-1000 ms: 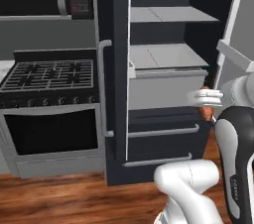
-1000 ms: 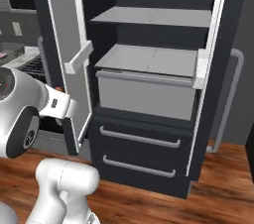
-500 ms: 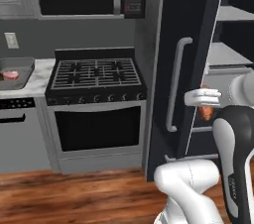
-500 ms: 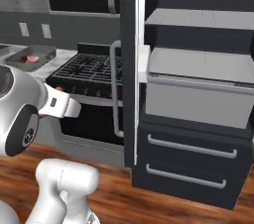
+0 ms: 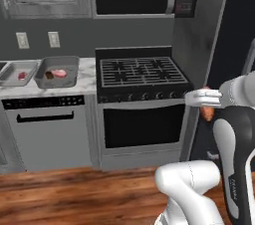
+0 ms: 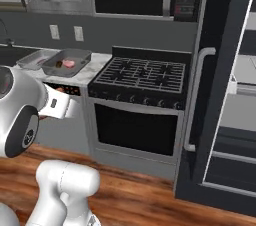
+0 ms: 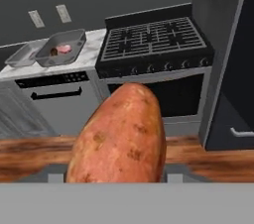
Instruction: Place one sweet potato and one steak in each tupperware on the nearby counter, to pack two identical lunches.
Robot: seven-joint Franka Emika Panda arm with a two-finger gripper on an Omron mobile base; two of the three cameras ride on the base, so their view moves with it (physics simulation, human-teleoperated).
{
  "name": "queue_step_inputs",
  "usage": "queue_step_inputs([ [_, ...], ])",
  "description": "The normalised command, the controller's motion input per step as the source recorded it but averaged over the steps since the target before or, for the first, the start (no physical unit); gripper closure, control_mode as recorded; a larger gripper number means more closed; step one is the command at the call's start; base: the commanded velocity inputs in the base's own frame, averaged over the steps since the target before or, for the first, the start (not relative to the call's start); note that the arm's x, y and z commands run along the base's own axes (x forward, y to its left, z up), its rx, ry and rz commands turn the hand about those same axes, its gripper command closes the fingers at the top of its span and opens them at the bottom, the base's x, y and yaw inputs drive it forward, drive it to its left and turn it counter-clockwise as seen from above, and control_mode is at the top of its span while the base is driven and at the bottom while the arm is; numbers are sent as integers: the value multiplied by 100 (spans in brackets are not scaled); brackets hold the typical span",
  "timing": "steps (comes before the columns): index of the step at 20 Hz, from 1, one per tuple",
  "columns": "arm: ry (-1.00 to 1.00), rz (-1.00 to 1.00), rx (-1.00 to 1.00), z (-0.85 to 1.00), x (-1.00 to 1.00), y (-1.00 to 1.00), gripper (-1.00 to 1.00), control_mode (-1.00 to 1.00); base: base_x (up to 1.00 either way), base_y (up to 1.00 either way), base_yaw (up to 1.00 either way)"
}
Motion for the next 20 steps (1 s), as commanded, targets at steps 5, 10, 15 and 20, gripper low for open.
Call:
queue_step_inputs([
  [5,0,0,0,0,0,0,100,100,71,100,-5],
  [10,0,0,0,0,0,0,100,100,100,100,-9],
  [15,0,0,0,0,0,0,100,100,80,97,-16],
  [20,0,0,0,0,0,0,100,100,56,100,-17],
])
